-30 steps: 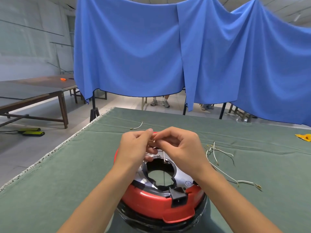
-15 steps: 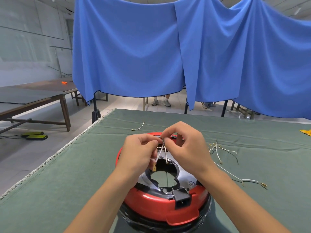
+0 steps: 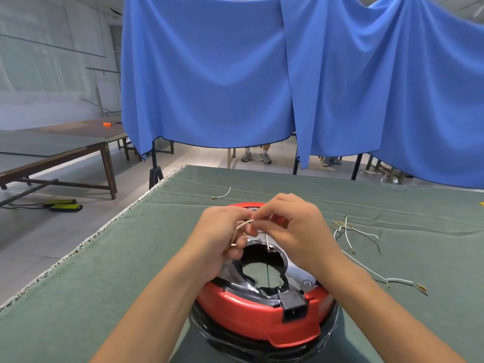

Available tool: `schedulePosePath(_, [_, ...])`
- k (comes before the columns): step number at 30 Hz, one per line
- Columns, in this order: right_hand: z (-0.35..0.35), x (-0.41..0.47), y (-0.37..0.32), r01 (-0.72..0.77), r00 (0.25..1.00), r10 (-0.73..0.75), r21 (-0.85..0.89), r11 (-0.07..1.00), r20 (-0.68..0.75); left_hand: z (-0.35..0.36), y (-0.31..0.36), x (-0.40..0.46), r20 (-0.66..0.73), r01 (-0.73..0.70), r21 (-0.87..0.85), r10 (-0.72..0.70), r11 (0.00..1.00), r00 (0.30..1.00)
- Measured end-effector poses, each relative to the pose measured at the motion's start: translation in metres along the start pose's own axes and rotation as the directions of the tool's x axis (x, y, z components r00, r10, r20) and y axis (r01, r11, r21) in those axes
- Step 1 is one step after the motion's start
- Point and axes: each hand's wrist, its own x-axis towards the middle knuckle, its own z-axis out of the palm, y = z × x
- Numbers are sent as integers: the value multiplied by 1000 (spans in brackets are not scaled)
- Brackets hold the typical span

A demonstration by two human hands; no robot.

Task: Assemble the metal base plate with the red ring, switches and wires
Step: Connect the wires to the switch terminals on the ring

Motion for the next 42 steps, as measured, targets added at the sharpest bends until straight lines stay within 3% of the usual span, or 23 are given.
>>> schedulePosePath(4, [-1, 1, 4, -224, 969, 232, 95, 970, -81, -5, 2, 0, -72, -39, -211, 24, 977, 997])
schedulePosePath(7, [-2, 2, 6, -344, 932, 355, 131, 930, -75, -6, 1, -1, -105, -100, -255, 75, 962, 992])
schedulePosePath(16, [0, 0, 6, -337, 940, 338, 29, 941, -43, -2, -2, -4, -163, -191, -148, 166, 970, 972])
schedulePosePath(24, [-3, 2, 1, -344, 930, 359, 150, 927, -79, 0, -4, -4, -219, -218, -57, 201, 974, 955])
schedulePosePath(28, [-8, 5, 0, -398, 913, 404, 323, 859, 53, 1, -6, -4, -140, -176, 44, 181, 983, 973])
schedulePosePath(32, [-9, 7, 8, -524, 832, 533, 537, 661, 157, 0, -5, -3, -181, -218, 76, 229, 973, 956])
schedulePosePath(33, [-9, 7, 10, -553, 804, 570, 567, 611, 170, -3, -5, -1, -237, -272, 165, 306, 948, 922])
schedulePosePath(35, [-9, 8, 13, -599, 762, 620, 566, 566, 186, -14, -3, 4, -312, -331, 501, 524, 800, 793])
schedulePosePath(37, [-7, 8, 14, -632, 747, 632, 514, 579, 206, -27, -3, 8, -290, -251, 730, 622, 635, 728])
schedulePosePath(39, [-5, 9, 14, -650, 741, 633, 480, 590, 225, -35, -7, 13, -202, -186, 810, 562, 556, 802])
schedulePosePath(42, [-4, 10, 13, -672, 726, 644, 442, 594, 239, -36, -14, 17, -1, -206, 862, 408, 463, 913])
